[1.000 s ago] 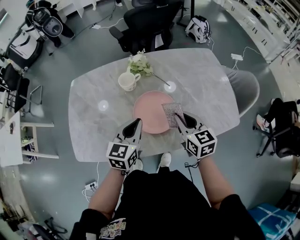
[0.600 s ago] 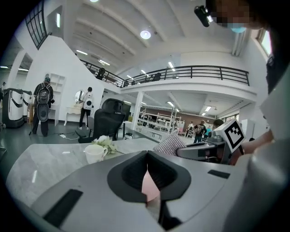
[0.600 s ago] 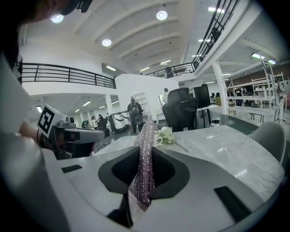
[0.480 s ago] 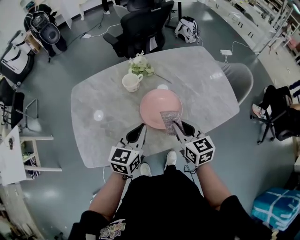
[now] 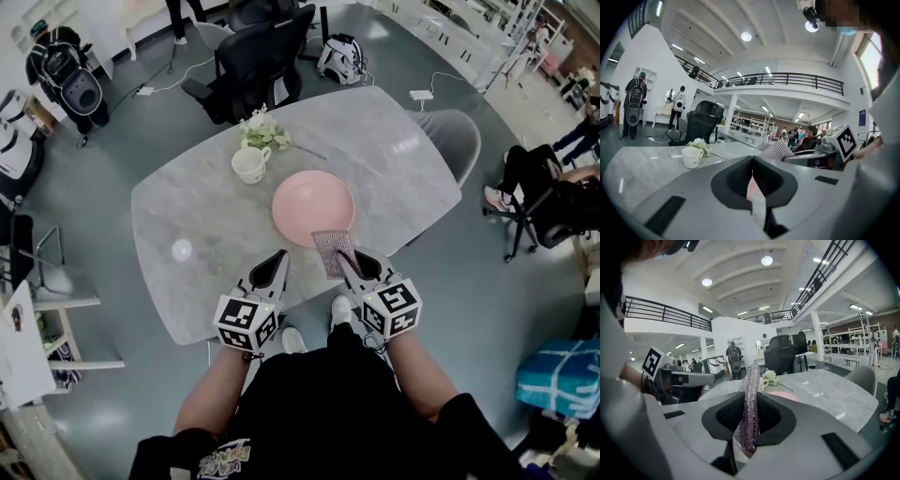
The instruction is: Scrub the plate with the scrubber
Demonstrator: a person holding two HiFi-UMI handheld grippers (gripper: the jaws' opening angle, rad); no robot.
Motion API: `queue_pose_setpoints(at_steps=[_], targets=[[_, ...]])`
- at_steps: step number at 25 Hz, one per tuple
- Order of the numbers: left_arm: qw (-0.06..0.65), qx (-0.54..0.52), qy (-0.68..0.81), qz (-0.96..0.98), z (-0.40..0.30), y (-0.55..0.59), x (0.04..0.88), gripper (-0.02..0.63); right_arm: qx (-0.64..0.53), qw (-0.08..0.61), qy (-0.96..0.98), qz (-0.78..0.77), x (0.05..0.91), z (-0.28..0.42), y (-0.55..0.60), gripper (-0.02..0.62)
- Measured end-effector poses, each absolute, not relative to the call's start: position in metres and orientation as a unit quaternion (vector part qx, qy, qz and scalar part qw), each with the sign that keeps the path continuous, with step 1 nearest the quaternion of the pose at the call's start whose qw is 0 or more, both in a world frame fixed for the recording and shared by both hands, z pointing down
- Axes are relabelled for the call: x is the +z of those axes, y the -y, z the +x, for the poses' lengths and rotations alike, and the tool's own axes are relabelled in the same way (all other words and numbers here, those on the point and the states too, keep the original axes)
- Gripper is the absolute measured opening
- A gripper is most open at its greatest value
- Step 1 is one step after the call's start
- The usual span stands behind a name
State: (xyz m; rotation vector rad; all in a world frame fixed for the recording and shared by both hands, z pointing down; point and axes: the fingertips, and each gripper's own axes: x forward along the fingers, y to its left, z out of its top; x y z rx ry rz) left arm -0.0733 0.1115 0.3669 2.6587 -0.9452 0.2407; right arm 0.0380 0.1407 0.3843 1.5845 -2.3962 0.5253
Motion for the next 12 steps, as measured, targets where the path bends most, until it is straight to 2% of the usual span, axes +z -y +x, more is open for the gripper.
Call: queue_pose_setpoints(at_steps=[12], targets=[[0.144, 0.083, 0.303, 0.938, -0.076, -0.121, 0.367, 0.018, 0.173, 0.097, 0.802, 0.564, 0.389, 0.034, -0.160, 0.072]])
